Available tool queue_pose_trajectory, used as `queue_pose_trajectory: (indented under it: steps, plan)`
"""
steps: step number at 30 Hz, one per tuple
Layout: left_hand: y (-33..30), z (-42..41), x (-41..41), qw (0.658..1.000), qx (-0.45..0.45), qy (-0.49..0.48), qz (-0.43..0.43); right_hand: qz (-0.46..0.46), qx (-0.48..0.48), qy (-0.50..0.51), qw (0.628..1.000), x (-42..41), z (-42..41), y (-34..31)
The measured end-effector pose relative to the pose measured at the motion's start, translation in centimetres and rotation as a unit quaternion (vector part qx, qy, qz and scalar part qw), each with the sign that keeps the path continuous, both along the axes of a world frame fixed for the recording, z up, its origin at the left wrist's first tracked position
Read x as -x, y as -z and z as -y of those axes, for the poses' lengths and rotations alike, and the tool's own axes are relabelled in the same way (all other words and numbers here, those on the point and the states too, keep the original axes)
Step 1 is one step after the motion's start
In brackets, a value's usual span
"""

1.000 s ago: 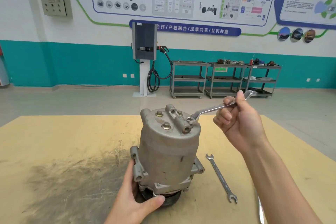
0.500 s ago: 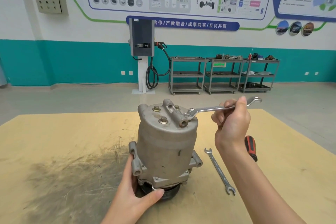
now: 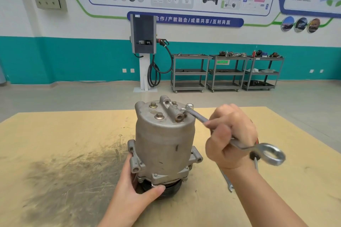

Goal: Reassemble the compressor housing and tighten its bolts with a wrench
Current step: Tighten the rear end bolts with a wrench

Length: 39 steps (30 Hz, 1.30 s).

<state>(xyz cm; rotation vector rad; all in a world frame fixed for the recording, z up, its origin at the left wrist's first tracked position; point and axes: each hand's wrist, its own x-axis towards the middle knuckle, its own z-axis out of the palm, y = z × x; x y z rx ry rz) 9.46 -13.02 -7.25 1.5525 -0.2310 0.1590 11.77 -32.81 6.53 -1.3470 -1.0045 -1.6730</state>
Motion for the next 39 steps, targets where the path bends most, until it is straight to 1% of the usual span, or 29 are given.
queue_pose_trajectory:
  steps: [3,6,10,18,22,27,32,37,39]
  plan:
    - [-0.2,0.0,0.0,1.000,0.002,0.001,0.001,0.045,0.076,0.105,0.991,1.1,-0.2,-0.8]
    - [-0.1,-0.1,0.0,1.000,0.000,0.009,0.002,0.070,0.111,0.154,0.979,1.8,-0.5,-1.4]
    - [0.1,-0.3,-0.1,1.000,-0.008,0.021,0.003,0.051,0.128,0.171,0.976,2.2,-1.1,-1.5]
    - [0.2,-0.5,-0.1,1.000,0.003,0.019,0.001,0.023,0.129,0.193,0.972,2.3,-1.5,-1.6]
    - [0.1,-0.5,0.0,1.000,0.002,0.023,0.001,0.041,0.132,0.221,0.966,2.6,-1.5,-1.8]
    - [0.1,-0.4,0.0,1.000,0.009,0.022,-0.007,0.052,0.107,0.266,0.957,2.9,-2.2,-2.1]
    - [0.1,-0.5,0.1,1.000,0.003,0.021,-0.011,0.063,0.113,0.275,0.953,3.1,-2.1,-2.4]
    - [-0.1,-0.4,0.1,1.000,0.000,0.009,-0.017,0.036,0.141,0.260,0.955,3.3,-1.9,-2.8]
    - [0.1,-0.4,0.1,1.000,-0.011,-0.007,-0.018,0.042,0.151,0.257,0.954,3.5,-1.8,-2.9]
